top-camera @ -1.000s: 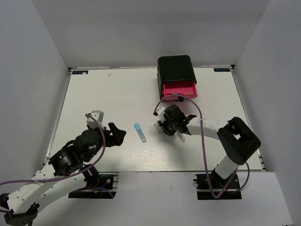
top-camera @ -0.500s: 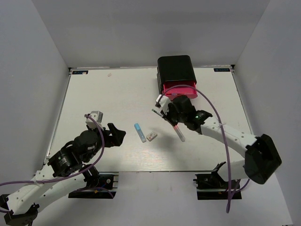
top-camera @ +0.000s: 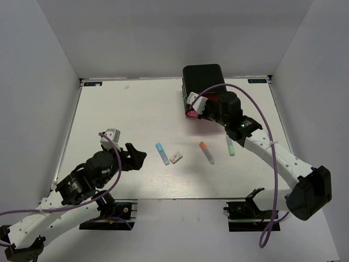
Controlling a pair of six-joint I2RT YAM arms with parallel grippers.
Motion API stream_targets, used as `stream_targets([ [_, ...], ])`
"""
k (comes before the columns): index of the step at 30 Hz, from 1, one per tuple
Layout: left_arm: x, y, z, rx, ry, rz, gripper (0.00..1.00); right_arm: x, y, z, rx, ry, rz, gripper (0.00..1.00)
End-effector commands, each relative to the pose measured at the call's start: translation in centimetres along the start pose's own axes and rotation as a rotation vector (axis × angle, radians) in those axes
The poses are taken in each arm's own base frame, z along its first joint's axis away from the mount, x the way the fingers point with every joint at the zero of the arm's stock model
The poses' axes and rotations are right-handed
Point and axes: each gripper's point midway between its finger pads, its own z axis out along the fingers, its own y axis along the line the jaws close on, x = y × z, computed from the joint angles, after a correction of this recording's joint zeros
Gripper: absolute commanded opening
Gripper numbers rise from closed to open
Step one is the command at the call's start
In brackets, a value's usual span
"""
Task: Sort the stationery into containers
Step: Place the pen in the drawer.
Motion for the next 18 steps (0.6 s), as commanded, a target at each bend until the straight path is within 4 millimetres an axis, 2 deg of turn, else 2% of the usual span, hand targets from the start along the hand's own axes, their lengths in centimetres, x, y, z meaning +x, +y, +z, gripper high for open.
stream_targets([
  [1, 0.1, -0.2, 0.1, 0.013, 0.005, 0.01, 0.92, 0.1, -4.2, 0.4, 0.094, -0.012, -0.149, 0.0],
  [3, 0.1, -0.2, 0.1, 0.013, 0.005, 0.01, 0.92, 0.0, -4.9, 0.9, 0.088, -0.022, -0.171, 0.0],
  [4, 0.1, -0.2, 0.1, 0.013, 0.005, 0.01, 0.92, 1.3, -5.8, 1.1, 0.098, 0.005, -0.165, 0.0],
  [5, 0.1, -0.2, 0.1, 0.013, 0.005, 0.01, 0.92, 1.2, -6.4, 1.2, 0.106, 0.003, -0.187, 0.0],
  [7, 0.1, -0.2, 0.1, 0.013, 0.005, 0.01, 0.92, 3.1, -6.8, 1.8, 0.089, 0.037, -0.182, 0.0],
  [8, 0.1, -0.2, 0.1, 0.013, 0.005, 0.01, 0.92, 3.4, -6.9, 2.0, 0.077, 0.037, -0.195, 0.0],
  [16, 0.1, -0.3, 0.3, 0.013, 0.005, 0.01, 0.92, 6.9, -5.7, 3.8, -0.02, 0.075, -0.21, 0.0],
  [18, 0.1, -0.3, 0.3, 0.013, 0.005, 0.01, 0.92, 7.0, -5.4, 3.9, -0.033, 0.074, -0.212, 0.0],
])
